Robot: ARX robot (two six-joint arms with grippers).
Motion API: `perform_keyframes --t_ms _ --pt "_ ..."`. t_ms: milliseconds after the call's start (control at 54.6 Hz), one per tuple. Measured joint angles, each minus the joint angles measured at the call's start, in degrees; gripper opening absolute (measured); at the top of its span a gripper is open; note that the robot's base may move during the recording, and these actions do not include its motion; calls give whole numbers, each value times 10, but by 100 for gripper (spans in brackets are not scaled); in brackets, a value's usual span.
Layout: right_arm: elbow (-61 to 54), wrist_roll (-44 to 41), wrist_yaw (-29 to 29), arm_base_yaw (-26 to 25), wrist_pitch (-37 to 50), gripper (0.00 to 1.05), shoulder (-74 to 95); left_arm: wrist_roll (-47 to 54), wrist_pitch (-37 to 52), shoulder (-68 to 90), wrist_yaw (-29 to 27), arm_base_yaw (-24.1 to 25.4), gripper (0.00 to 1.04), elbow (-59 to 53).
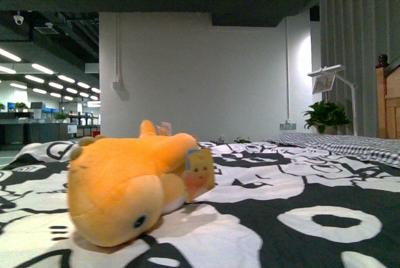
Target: Put away toys
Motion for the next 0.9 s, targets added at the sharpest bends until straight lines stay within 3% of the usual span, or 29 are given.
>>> perform_keyframes --t_ms 898 --pt "0 0 -4 0 0 98 0 0 2 -2 -2 0 98 0"
